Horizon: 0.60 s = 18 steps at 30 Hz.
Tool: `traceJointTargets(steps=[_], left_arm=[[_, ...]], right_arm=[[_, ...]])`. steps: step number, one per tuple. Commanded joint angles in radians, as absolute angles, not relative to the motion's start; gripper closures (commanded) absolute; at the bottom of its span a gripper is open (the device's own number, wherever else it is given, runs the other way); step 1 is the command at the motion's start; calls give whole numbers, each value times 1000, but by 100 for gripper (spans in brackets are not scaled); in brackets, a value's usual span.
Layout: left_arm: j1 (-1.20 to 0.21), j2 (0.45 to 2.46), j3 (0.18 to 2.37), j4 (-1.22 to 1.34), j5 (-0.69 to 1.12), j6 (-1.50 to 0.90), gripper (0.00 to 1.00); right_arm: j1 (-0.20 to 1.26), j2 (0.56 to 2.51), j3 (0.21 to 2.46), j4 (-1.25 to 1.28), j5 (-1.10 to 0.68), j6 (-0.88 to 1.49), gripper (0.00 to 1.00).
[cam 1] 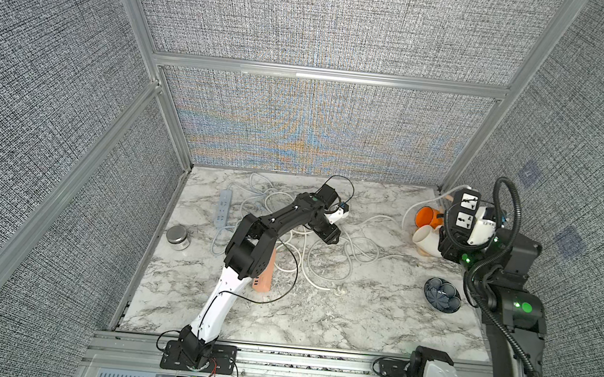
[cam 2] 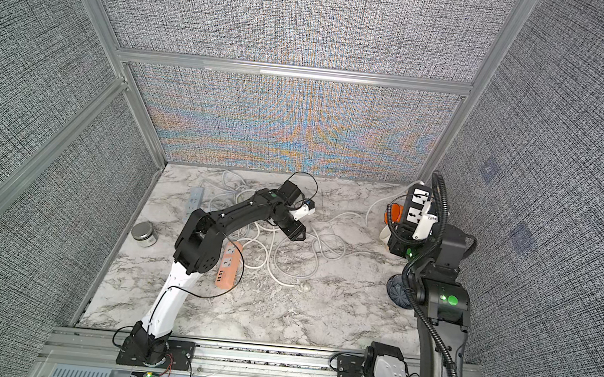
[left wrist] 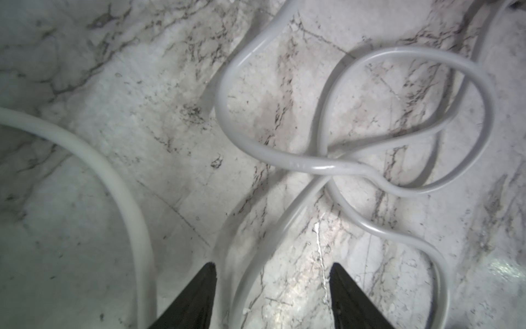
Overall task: Unwrap the cord wrapped around the power strip
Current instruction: Pick up the power cord at the center of the board.
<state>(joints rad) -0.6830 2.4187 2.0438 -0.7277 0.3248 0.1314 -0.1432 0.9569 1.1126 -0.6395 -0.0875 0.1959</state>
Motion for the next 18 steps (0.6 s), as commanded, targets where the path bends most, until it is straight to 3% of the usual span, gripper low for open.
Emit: traceJointTargets(steps=[1, 6, 10, 13, 18], left_arm=[[-688, 2432, 2052, -734, 279, 129, 41], [-689, 2436, 2052, -701, 273, 90, 55], [-689, 2402, 2041, -700, 297, 51, 84], [-686, 2319, 1951, -622, 339, 22, 96], [-667, 2212, 1844, -548, 398, -47, 100]], right_arm=[[-143, 956, 1112, -569, -106, 189, 100], [-143, 962, 1100, -559, -145, 182, 100], [-143, 962, 1099, -560, -152, 161, 100], [-143, 969, 1103, -557, -131, 160, 100], [-147, 982, 1116, -548, -86, 140, 100]])
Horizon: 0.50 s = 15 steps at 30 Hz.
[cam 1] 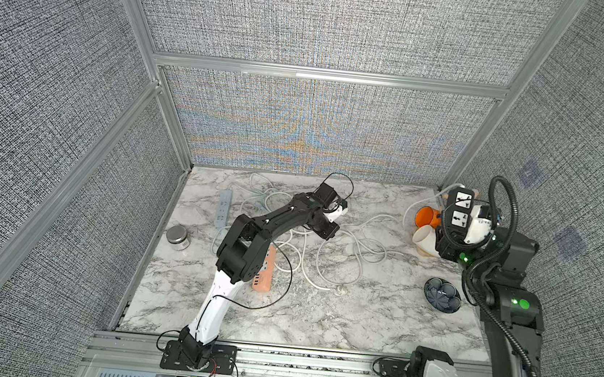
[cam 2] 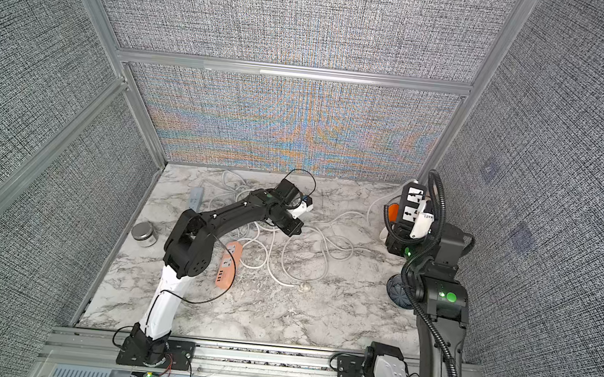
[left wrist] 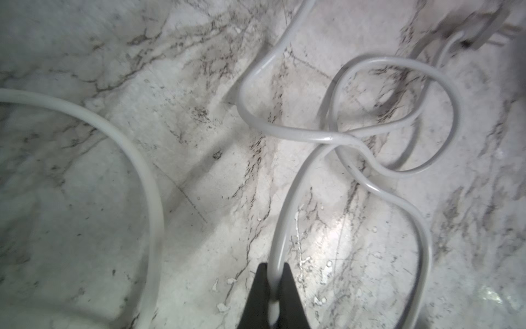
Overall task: Unwrap the cord wrapped around the power strip
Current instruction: Pick up the power cord at the center of the board.
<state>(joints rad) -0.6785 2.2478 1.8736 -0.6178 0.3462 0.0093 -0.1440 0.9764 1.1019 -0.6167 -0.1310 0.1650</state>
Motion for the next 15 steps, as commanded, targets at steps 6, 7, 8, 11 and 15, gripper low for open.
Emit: traceJointTargets(steps=[6, 7, 8, 11, 15], left_arm=[[-609, 2082, 1688, -454, 403, -191, 100], [-594, 2060, 1660, -436, 390, -219, 100], [-580, 2038, 1637, -420, 378, -244, 100], [-527, 1972, 1571, -367, 343, -310, 100], [-471, 1888, 1489, -295, 327, -376, 100]], right_arm=[[-220, 996, 1169, -569, -40, 134, 100], [-237, 994, 1175, -569, -43, 138, 100], [-252, 992, 1177, -569, -48, 140, 100], [-283, 985, 1171, -565, -64, 143, 100], [-315, 973, 1165, -561, -57, 150, 100]])
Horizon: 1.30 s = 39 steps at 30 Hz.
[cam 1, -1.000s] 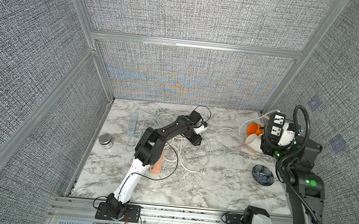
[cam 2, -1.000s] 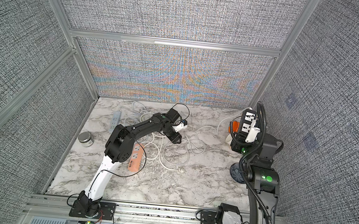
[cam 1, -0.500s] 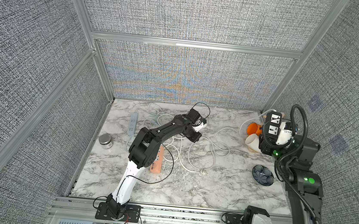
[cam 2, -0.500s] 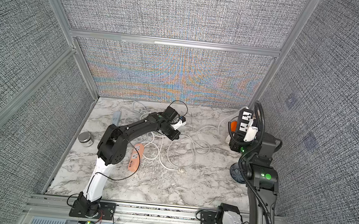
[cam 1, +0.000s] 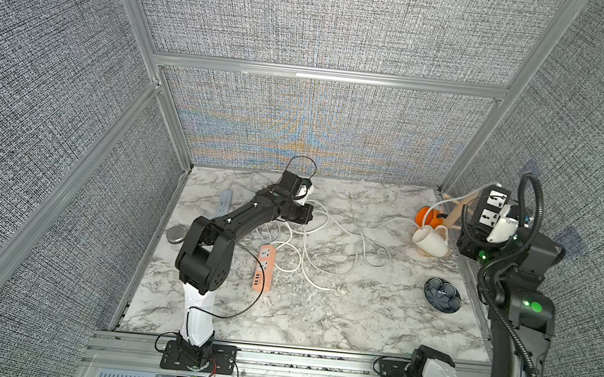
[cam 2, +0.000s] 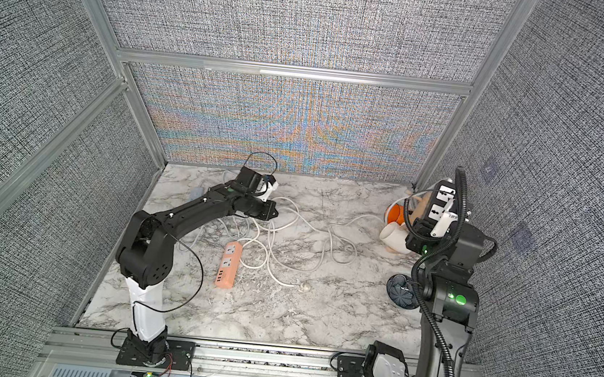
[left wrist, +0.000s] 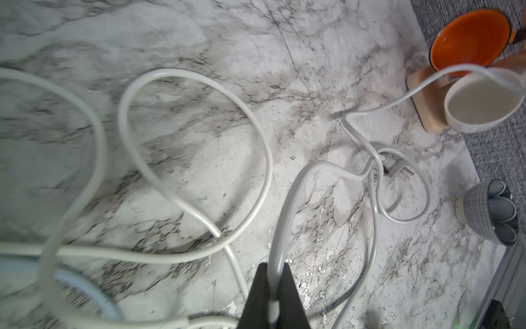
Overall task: Unwrap the cord wrapped around the power strip
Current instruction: Pick up the power cord at the center of the board, then place the power strip at the center of the board.
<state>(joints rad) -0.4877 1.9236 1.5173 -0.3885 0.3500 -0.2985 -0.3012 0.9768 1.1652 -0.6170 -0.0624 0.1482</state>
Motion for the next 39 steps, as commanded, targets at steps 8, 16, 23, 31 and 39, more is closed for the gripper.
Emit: traceJointTargets(steps=[8, 16, 23, 31, 39], left_arm=[[-426, 1749, 1387, -179, 351, -490, 100], [-451, 1661, 1473, -116, 457, -563, 100], [-454, 1567, 1558, -127, 335, -488, 100], [-469, 1640, 1748, -153, 420, -501, 100], [-503, 1662, 1797, -144, 503, -508, 100]], right_arm=[[-287, 1001, 1113, -561, -108, 119, 100], [-1, 1071, 958, -542, 20, 184, 100], [41, 1125, 772, -446, 19, 280, 100], [146, 1271, 611, -290, 53, 381, 100], [150, 1404, 568, -169, 34, 434, 100]])
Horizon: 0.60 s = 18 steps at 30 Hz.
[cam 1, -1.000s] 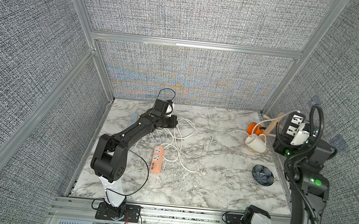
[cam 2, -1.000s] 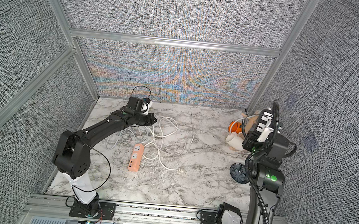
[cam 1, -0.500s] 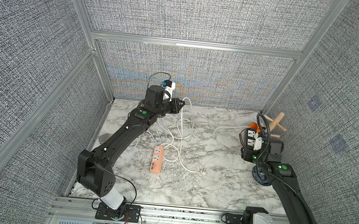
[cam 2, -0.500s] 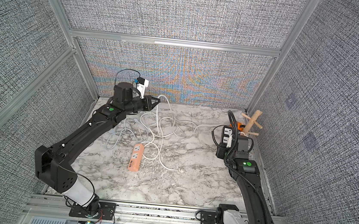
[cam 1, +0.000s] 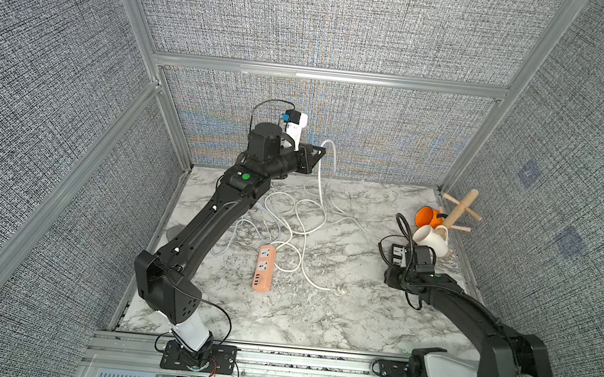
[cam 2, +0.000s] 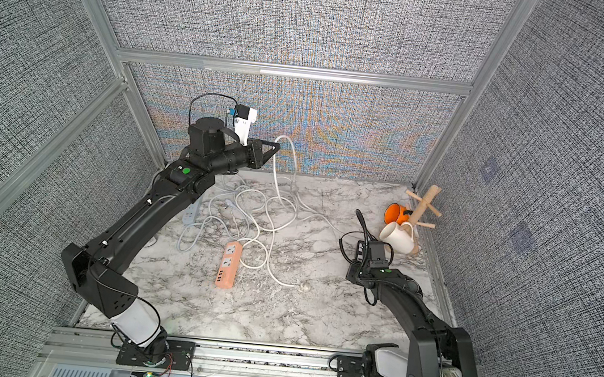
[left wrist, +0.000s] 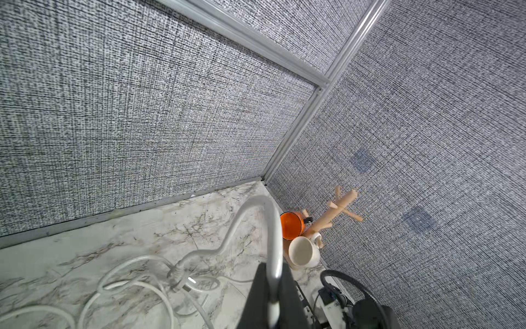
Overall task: Unwrap the cord wrapped around the power strip
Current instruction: Place the power strip at the center of the board.
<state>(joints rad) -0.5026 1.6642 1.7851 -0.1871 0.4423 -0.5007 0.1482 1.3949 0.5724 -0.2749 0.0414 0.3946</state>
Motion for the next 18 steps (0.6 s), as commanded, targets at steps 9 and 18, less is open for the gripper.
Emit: traceJointTargets(steps=[9, 18], left_arm=[[-503, 1703, 1818, -117, 602, -570, 100], [-505, 1742, 1819, -70, 625, -618, 100]], right_arm=[[124, 1430, 559, -169, 0, 435, 58], [110, 1381, 568, -199, -49, 410, 28]])
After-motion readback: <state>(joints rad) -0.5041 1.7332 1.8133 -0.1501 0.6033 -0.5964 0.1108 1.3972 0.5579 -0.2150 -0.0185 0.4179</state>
